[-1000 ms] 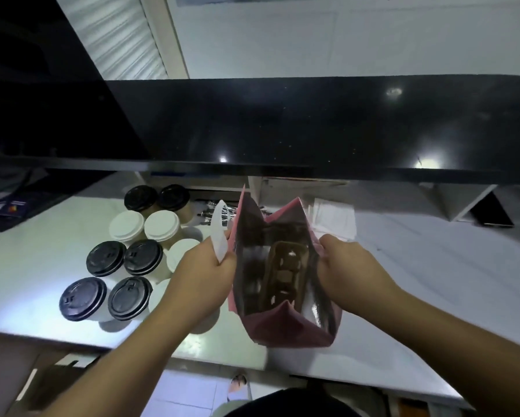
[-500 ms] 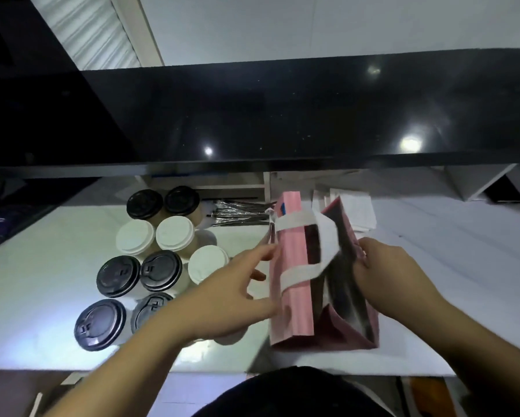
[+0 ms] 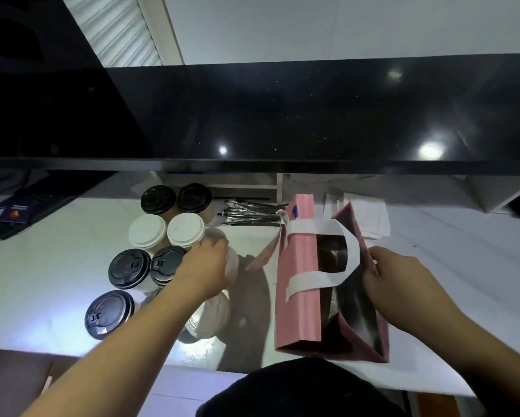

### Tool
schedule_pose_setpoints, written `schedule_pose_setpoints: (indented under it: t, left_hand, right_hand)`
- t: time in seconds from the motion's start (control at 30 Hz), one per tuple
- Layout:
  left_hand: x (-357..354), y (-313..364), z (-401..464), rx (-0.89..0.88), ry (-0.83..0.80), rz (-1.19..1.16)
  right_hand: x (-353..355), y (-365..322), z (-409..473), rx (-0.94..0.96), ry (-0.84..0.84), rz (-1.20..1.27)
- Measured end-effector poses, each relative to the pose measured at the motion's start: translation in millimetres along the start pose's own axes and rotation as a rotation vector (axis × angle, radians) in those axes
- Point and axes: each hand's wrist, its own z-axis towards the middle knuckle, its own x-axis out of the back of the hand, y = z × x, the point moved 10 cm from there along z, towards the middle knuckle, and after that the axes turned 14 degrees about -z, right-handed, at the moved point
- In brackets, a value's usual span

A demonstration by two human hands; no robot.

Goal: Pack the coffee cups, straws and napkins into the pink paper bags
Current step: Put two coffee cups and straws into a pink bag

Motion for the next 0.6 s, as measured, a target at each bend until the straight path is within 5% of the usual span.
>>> schedule_pose_setpoints:
  t: [0.2, 0.37, 0.47, 0.6]
  left_hand:
    - [88.6, 44.6, -43.0, -0.092, 0.250, -0.175]
    - [196.5, 129.0, -126.6, -0.445, 0.605, -0.379]
    - [192.1, 190.1, -144.1, -0.615, 0.466, -0.412]
    - [133.1, 241.0, -120.5, -0.679, 0.238, -0.148]
  right_hand:
    - [-0.8, 2.7, 1.8, 0.006, -0.011, 0.021]
    - [-2.9, 4.6, 2.4, 0.015, -0.002, 0.054]
    - [-4.3, 7.8, 1.6, 0.025, 0.007, 0.064]
    - [-0.7, 16.0, 1.5, 0.046, 0.053, 0.043]
